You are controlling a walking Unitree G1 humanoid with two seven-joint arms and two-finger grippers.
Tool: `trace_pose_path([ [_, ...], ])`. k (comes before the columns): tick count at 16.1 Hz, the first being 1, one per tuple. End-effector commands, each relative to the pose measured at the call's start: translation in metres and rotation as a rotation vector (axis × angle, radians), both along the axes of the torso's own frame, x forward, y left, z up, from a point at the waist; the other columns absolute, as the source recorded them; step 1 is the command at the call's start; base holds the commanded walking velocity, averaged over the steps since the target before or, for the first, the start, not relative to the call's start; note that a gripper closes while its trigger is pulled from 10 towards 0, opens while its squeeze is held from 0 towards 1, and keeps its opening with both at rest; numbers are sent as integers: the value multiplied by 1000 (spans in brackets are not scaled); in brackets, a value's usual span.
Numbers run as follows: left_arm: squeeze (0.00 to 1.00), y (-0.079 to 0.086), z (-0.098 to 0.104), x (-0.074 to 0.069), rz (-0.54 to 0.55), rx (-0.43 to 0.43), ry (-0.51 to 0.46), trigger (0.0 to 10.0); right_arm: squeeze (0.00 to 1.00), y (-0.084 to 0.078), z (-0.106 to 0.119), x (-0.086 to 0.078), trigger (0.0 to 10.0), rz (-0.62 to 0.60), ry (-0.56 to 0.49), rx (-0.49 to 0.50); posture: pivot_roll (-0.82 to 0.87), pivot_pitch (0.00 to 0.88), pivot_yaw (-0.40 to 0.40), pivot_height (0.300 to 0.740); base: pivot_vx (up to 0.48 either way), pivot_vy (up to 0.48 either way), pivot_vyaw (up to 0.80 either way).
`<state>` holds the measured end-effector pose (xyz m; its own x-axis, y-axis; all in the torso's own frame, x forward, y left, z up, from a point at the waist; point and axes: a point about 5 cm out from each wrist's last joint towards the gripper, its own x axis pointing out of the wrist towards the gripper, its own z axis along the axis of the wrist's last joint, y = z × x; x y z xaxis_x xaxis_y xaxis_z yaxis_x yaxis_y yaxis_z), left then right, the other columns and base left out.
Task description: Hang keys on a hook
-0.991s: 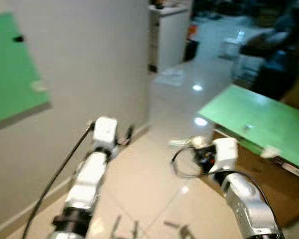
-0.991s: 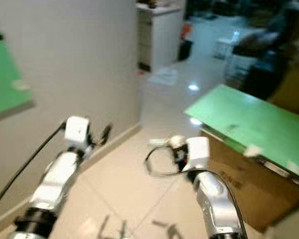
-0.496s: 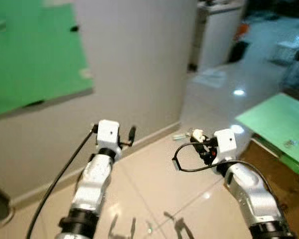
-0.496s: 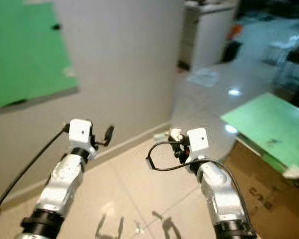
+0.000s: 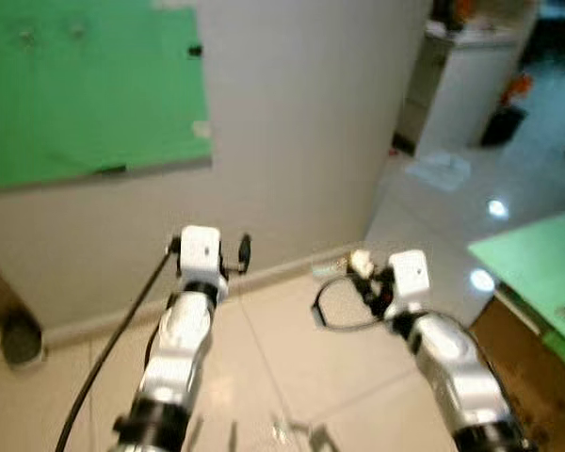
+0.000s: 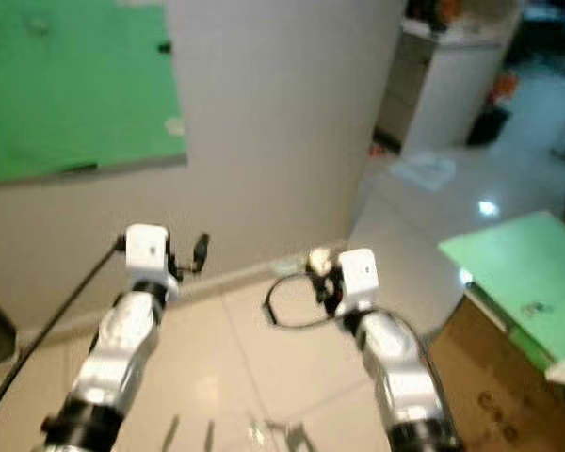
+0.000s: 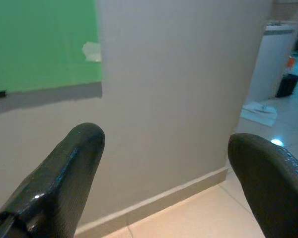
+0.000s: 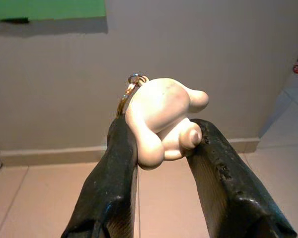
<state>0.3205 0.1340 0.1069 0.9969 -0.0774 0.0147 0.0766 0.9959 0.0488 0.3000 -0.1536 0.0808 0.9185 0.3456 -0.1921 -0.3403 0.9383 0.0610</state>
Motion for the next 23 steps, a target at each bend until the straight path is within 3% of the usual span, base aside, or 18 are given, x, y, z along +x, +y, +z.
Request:
trace_pose_path([
  [1,0,9,-1,2,45,22,18,10000,0,5,6,4,0,49,-28,-26,-96,0,-14,736,0,0,513],
  [2,0,11,-1,2,54,21,25,10000,0,5,7,5,0,65,-30,-39,-96,0,-12,736,0,0,513],
  [5,0,19,-1,13,17,61,78,10000,0,-3,26,7,0,367,-64,-340,-104,0,0,740,0,0,0],
  [7,0,24,8,23,-63,90,73,10000,0,-11,45,14,0,476,-124,-527,-102,0,3,740,0,0,0],
  [10,0,24,22,31,-156,100,40,10000,0,-11,67,17,0,561,-165,-577,-97,0,1,740,0,0,0],
  [11,0,18,26,32,-238,98,29,10000,0,-13,72,19,0,573,-178,-595,-95,0,0,740,0,0,0],
  [13,0,-2,35,28,-543,69,19,10000,0,-11,80,23,0,643,-194,-619,-90,0,1,740,0,0,0],
  [14,0,-4,40,28,-639,95,9,10000,0,-10,86,23,0,701,-198,-626,-89,0,1,740,0,0,0],
  [16,0,-4,44,28,-715,106,9,10000,0,-11,91,25,0,728,-201,-650,-88,0,3,740,0,0,0],
  [18,0,-7,52,24,-883,120,0,10000,0,-15,98,26,0,792,-187,-696,-90,0,10,740,0,0,0],
  [20,0,-10,64,19,-1046,77,-19,10000,0,-16,105,28,0,835,-207,-745,-95,0,16,740,0,0,0],
  [23,0,-13,65,14,-1191,116,-1,10000,0,-16,108,29,0,869,-222,-770,-95,0,19,740,0,0,0],
])
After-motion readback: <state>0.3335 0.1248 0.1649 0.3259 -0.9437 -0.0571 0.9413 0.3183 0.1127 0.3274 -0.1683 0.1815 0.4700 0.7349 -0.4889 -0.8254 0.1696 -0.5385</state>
